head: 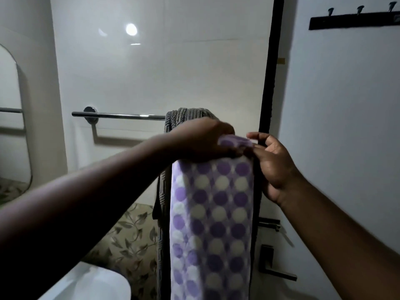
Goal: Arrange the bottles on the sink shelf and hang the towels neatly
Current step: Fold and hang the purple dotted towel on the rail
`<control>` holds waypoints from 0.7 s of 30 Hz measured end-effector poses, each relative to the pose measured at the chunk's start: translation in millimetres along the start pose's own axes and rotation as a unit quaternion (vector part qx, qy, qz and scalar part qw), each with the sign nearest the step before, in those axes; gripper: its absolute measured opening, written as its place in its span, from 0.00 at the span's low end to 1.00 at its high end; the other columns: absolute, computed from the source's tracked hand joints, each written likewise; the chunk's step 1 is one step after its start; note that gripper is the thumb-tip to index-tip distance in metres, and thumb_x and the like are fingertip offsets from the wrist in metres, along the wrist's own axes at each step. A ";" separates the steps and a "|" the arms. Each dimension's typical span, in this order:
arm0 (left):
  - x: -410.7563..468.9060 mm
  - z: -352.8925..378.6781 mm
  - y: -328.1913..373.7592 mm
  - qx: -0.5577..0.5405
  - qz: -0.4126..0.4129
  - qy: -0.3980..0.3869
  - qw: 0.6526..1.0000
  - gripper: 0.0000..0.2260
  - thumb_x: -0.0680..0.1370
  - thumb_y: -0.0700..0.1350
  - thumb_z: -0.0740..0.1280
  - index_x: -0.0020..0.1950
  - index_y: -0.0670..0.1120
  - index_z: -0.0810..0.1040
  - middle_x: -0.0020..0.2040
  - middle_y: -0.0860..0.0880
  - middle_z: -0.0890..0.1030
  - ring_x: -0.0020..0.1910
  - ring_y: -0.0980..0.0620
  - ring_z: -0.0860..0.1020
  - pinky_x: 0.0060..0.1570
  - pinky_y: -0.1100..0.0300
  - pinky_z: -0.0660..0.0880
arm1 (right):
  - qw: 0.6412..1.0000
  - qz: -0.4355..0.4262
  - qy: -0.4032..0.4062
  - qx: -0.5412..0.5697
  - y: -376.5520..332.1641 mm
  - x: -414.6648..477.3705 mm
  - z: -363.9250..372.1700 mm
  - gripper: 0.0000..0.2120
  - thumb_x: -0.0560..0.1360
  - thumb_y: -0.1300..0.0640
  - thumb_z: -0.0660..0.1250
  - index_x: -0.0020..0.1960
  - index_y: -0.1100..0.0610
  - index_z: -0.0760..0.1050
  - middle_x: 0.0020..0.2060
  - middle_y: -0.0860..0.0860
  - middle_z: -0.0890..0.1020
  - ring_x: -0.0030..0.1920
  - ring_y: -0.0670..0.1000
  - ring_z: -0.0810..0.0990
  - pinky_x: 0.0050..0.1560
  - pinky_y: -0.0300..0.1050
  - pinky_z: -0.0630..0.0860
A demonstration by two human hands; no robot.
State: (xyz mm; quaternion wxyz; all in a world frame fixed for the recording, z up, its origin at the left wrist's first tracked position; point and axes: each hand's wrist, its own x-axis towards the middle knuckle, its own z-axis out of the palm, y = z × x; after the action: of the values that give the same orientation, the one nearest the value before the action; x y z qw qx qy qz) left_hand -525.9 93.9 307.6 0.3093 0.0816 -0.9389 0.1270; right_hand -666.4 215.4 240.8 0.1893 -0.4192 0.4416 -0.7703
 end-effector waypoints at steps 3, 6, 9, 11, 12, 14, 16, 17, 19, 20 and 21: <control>12.6 -12.8 0.1 0.018 -0.022 -0.022 0.999 0.21 0.77 0.68 0.63 0.60 0.56 0.81 0.53 0.51 0.85 0.51 0.47 0.81 0.44 0.54 0.75 | 0.999 -0.020 0.004 0.040 8.0 3.0 12.8 0.22 0.79 0.59 0.68 0.71 0.58 0.69 0.61 0.59 0.81 0.57 0.57 0.82 0.56 0.51 0.82; 13.7 -24.4 -4.1 -0.018 -0.045 -0.008 0.999 0.18 0.78 0.66 0.64 0.57 0.57 0.82 0.49 0.52 0.85 0.49 0.50 0.81 0.46 0.54 0.76 | 0.999 -0.037 -0.010 0.013 32.9 -15.5 25.3 0.35 0.74 0.47 0.73 0.75 0.53 0.63 0.63 0.51 0.80 0.57 0.48 0.84 0.54 0.48 0.83; 6.2 -31.6 -13.7 -0.027 -0.076 -0.034 0.996 0.17 0.78 0.69 0.62 0.53 0.62 0.83 0.44 0.61 0.84 0.43 0.62 0.80 0.44 0.59 0.76 | 0.991 -0.124 -0.001 -0.047 62.7 -33.1 34.6 0.40 0.74 0.43 0.72 0.78 0.40 0.53 0.56 0.24 0.78 0.53 0.30 0.80 0.48 0.29 0.79; 1.7 -35.0 -23.8 -0.029 -0.093 -0.049 0.994 0.13 0.79 0.68 0.62 0.43 0.66 0.82 0.35 0.64 0.81 0.36 0.67 0.77 0.37 0.66 0.72 | 0.985 -0.164 -0.006 -0.046 73.4 -39.3 44.7 0.41 0.74 0.41 0.72 0.76 0.30 0.49 0.59 0.23 0.76 0.57 0.31 0.80 0.51 0.31 0.79; -1.1 -37.0 -30.7 -0.026 -0.102 -0.051 0.993 0.15 0.79 0.67 0.61 0.41 0.62 0.82 0.35 0.60 0.82 0.33 0.65 0.76 0.35 0.65 0.72 | 0.983 -0.176 -0.018 -0.043 78.1 -41.4 51.6 0.41 0.74 0.41 0.73 0.75 0.26 0.49 0.65 0.30 0.77 0.61 0.36 0.80 0.56 0.38 0.79; -5.9 -41.8 -48.4 -0.017 -0.119 -0.057 0.991 0.21 0.81 0.65 0.60 0.42 0.51 0.81 0.37 0.49 0.83 0.33 0.56 0.74 0.40 0.55 0.75 | 0.980 -0.190 -0.054 -0.027 88.4 -45.3 67.1 0.41 0.74 0.42 0.73 0.75 0.26 0.49 0.74 0.42 0.72 0.70 0.44 0.76 0.65 0.50 0.76; -12.4 -48.3 -68.4 -0.015 -0.132 -0.066 0.989 0.22 0.81 0.64 0.60 0.39 0.50 0.81 0.35 0.47 0.81 0.33 0.54 0.72 0.40 0.53 0.76 | 0.976 -0.201 -0.085 -0.020 98.4 -45.1 81.5 0.36 0.75 0.44 0.71 0.75 0.28 0.55 0.76 0.41 0.68 0.74 0.44 0.71 0.69 0.52 0.72; -15.6 -51.0 -78.7 -0.012 -0.141 -0.065 0.988 0.21 0.81 0.64 0.60 0.37 0.52 0.80 0.32 0.51 0.79 0.31 0.57 0.71 0.38 0.54 0.74 | 0.972 -0.217 -0.082 -0.034 100.9 -42.8 90.0 0.30 0.77 0.45 0.70 0.73 0.31 0.61 0.74 0.41 0.71 0.73 0.44 0.72 0.69 0.49 0.72; -19.6 -56.7 -98.1 -0.018 -0.164 -0.037 0.986 0.22 0.81 0.65 0.60 0.33 0.54 0.77 0.26 0.55 0.72 0.26 0.59 0.67 0.33 0.58 0.69 | 0.953 -0.284 -0.067 -0.083 102.5 -34.3 107.4 0.14 0.79 0.50 0.66 0.63 0.37 0.75 0.62 0.45 0.78 0.65 0.45 0.77 0.64 0.42 0.73; -21.5 -61.6 -108.3 -0.011 -0.172 -0.018 0.985 0.23 0.81 0.65 0.60 0.33 0.52 0.75 0.25 0.55 0.69 0.26 0.58 0.66 0.32 0.58 0.67 | 0.946 -0.307 -0.061 -0.088 104.6 -26.0 119.4 0.10 0.79 0.53 0.64 0.57 0.41 0.78 0.57 0.47 0.78 0.61 0.46 0.78 0.62 0.40 0.73; -23.3 -67.6 -119.4 0.004 -0.176 0.006 0.984 0.23 0.80 0.65 0.60 0.34 0.50 0.75 0.26 0.55 0.70 0.26 0.57 0.66 0.32 0.58 0.67 | 0.945 -0.313 -0.055 -0.079 103.6 -13.9 135.8 0.09 0.79 0.55 0.64 0.54 0.44 0.79 0.54 0.50 0.78 0.59 0.47 0.79 0.61 0.40 0.73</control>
State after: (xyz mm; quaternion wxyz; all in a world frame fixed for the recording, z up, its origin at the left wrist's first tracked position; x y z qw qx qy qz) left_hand -441.8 1.2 368.5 0.3324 0.2461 -0.9074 0.0748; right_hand -556.1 98.0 182.3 -0.0711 -0.5919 0.3366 -0.7289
